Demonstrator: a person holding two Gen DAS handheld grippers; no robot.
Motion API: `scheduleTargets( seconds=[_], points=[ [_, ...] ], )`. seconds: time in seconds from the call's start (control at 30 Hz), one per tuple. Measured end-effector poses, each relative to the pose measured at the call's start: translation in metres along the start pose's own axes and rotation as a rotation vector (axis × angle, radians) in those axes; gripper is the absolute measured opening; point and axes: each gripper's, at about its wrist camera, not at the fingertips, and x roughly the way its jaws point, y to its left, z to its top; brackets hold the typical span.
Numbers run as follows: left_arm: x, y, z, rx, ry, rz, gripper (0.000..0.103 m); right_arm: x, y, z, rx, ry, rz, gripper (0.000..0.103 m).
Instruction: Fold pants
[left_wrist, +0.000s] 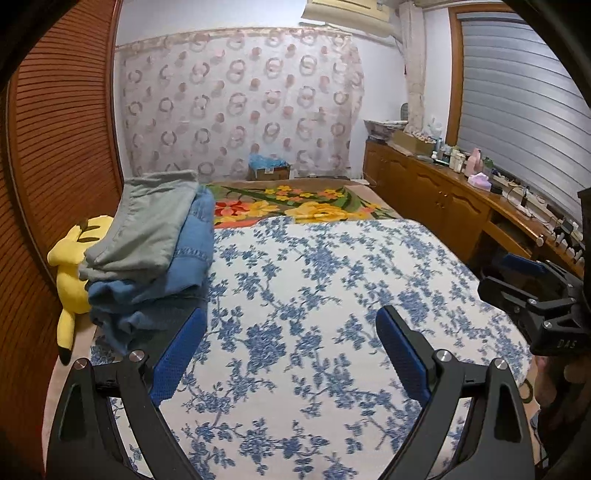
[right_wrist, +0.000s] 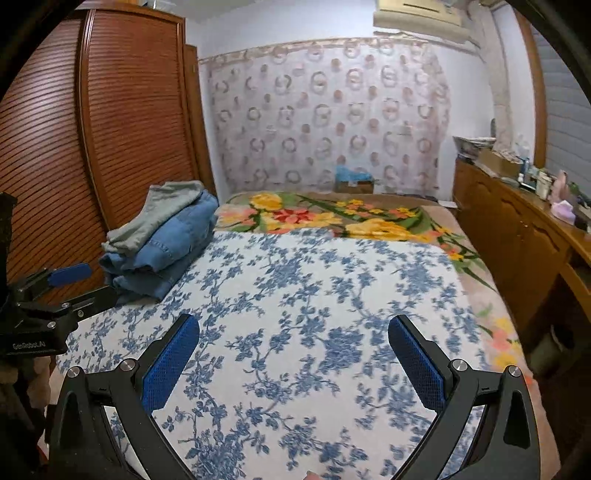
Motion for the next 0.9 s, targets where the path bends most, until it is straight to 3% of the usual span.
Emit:
scheduleTargets(
  seconds=[0.5, 0.9],
  points=[
    [-0.060, -0.012, 0.030, 0.021, -0.118, 0.007, 0.094, -0.063, 0.005, 0.004, 0.007, -0.129, -0.056, 0.102],
    [-0.073, -0.008, 0.028, 0.017, -0.138, 0.011, 0.094, -0.058, 0.006, -0.002, 0.007, -0.159, -0.059, 0.102]
  ],
)
